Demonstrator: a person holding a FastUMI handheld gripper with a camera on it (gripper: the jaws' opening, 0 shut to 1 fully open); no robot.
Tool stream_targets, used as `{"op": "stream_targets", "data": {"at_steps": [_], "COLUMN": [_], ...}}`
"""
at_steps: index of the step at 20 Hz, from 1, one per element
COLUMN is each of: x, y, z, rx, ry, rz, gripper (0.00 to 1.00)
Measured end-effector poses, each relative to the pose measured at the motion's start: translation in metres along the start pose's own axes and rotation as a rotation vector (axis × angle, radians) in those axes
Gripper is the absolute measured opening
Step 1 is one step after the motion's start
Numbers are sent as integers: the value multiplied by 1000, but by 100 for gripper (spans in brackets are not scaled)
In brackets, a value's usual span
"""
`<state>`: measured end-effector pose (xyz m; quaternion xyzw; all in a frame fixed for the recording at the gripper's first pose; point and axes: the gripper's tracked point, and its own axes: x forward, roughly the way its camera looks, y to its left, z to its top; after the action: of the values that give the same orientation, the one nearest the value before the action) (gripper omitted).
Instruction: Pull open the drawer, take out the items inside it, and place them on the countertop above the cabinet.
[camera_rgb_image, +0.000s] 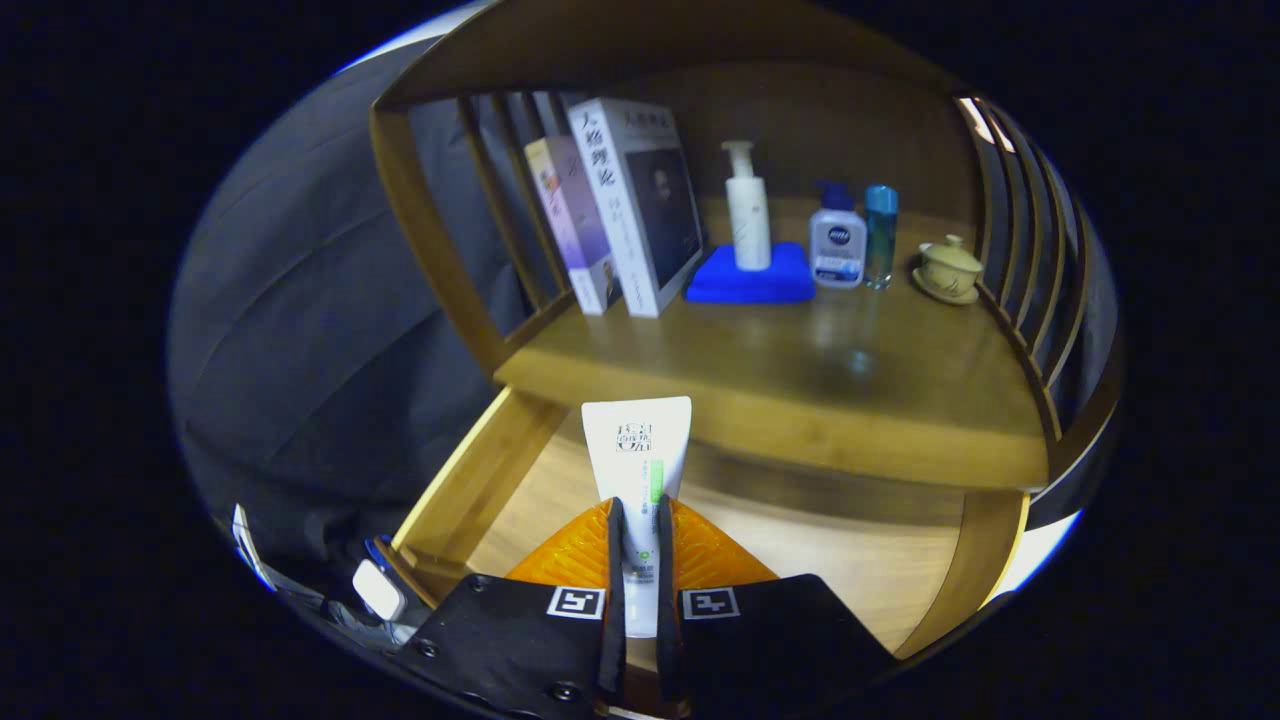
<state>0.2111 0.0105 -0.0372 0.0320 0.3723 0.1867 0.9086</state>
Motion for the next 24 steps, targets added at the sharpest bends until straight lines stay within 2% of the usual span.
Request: {"op": "stream_targets", "data": {"at_steps": [4,7,12,14,16,18,23,24], "x": [17,35,62,74,78,80,26,13], "y": [-24,-56,-78,-100,-100,-97,-89,-82], "z": [43,69,86,94,89,89,98,97], "rx": [88,146,247,237,215,212,110,75], "ry": [-83,-135,-192,-233,-230,-250,-420,-445], "rz": [-61,-138,-201,-269,-288,-285,-358,-362], "gripper": [14,14,14,17,17,27,99,98]}}
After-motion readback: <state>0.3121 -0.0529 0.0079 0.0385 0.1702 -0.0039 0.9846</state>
